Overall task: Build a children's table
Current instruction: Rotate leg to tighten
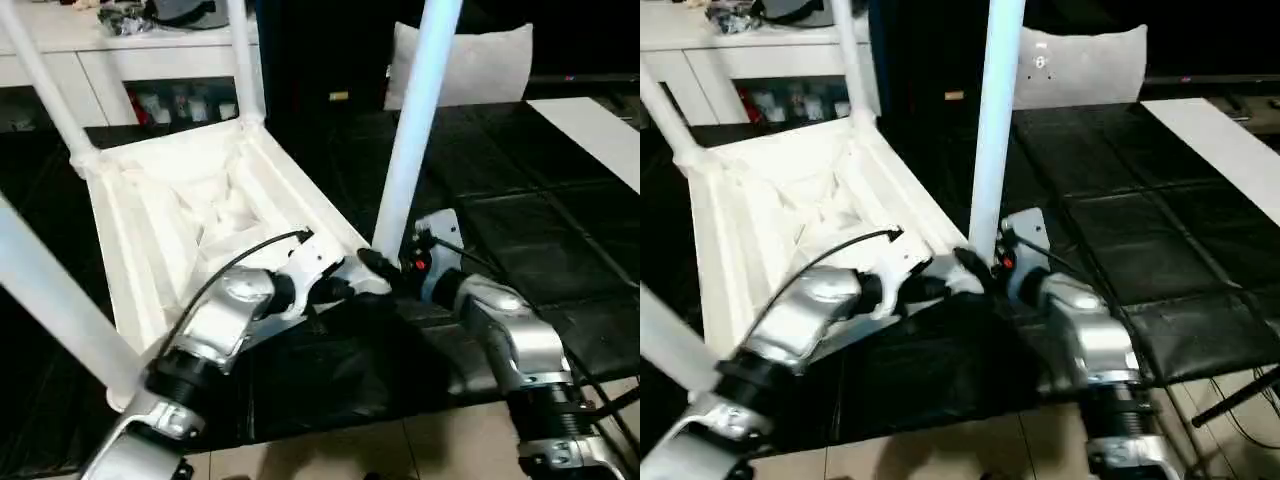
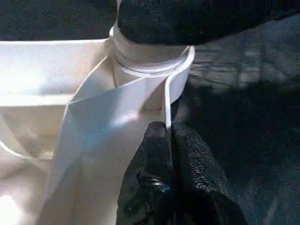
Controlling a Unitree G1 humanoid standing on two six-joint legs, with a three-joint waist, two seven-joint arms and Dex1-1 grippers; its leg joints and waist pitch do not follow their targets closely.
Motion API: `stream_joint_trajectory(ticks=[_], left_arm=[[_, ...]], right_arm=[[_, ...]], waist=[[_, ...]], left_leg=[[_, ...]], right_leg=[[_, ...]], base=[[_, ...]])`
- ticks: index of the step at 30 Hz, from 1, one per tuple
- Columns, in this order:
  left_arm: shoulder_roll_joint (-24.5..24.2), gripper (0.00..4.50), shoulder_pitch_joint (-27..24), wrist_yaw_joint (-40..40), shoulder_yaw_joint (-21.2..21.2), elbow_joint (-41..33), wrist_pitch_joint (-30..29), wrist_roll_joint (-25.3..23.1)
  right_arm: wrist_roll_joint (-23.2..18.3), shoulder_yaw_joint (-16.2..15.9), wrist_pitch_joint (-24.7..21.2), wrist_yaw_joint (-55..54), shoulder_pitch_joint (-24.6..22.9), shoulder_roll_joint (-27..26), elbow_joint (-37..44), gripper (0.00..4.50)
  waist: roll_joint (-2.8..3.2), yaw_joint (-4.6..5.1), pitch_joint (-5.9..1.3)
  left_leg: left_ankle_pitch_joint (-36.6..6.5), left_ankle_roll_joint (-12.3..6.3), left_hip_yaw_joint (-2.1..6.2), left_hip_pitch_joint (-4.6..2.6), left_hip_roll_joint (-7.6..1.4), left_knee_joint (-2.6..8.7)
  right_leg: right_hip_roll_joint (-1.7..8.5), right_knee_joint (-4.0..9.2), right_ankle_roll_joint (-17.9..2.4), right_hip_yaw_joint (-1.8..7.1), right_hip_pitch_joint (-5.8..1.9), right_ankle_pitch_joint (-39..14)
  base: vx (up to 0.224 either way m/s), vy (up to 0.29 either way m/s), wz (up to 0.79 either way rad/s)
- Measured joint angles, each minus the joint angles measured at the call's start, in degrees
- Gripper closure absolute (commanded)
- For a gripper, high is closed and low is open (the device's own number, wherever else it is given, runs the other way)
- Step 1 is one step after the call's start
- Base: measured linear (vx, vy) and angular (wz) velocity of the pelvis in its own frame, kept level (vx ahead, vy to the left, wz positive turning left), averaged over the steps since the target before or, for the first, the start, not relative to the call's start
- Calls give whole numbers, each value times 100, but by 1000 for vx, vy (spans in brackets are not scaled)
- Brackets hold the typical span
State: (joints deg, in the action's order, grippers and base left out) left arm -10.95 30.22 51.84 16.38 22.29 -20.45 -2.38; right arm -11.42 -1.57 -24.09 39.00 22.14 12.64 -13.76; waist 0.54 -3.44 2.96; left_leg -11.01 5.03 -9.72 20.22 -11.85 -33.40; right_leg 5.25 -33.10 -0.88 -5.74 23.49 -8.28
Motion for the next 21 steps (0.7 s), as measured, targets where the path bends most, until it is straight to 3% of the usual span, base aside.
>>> stream_joint_trajectory(ticks=[5,12,14,17,19,21], left_arm=[[-637,450,-83,1043,159,0,597,197],[-1198,450,-103,2132,430,-4,1183,276],[-1326,450,-94,2408,495,-4,1355,277],[-1375,450,-59,2615,578,-3,1471,274],[-1373,450,-27,2707,645,4,1524,269],[-1361,450,11,2788,715,38,1619,267]], right_arm=[[10,-458,401,1454,-23,927,3,48],[-120,-691,861,2907,-29,1558,-13,48],[-197,-761,910,3256,-28,1696,-60,82],[-266,-801,906,3594,-18,1732,-146,85],[-341,-824,869,3793,-10,1739,-205,122],[-407,-892,846,3985,-9,1749,-212,128]], waist=[[1,-152,1],[-2,-282,2],[-2,-323,2],[-3,-346,1],[-5,-354,1],[-5,-366,1]], left_leg=[[0,0,-1,-13,0,-16],[-1,-1,-8,-11,0,-34],[0,-1,-8,-13,-1,-34],[0,-1,-9,-12,-2,-36],[0,-1,-8,-11,-1,-41],[0,-1,-8,-11,-2,-43]], right_leg=[[2,-1,-1,-1,1,1],[6,-4,-5,13,-12,4],[6,-9,-6,11,-14,4],[7,-11,-6,11,-14,4],[7,-11,-7,12,-15,5],[7,-12,-7,12,-16,5]], base=[[0,0,0],[0,0,0],[0,0,0],[0,0,0],[0,0,0],[0,0,0]])
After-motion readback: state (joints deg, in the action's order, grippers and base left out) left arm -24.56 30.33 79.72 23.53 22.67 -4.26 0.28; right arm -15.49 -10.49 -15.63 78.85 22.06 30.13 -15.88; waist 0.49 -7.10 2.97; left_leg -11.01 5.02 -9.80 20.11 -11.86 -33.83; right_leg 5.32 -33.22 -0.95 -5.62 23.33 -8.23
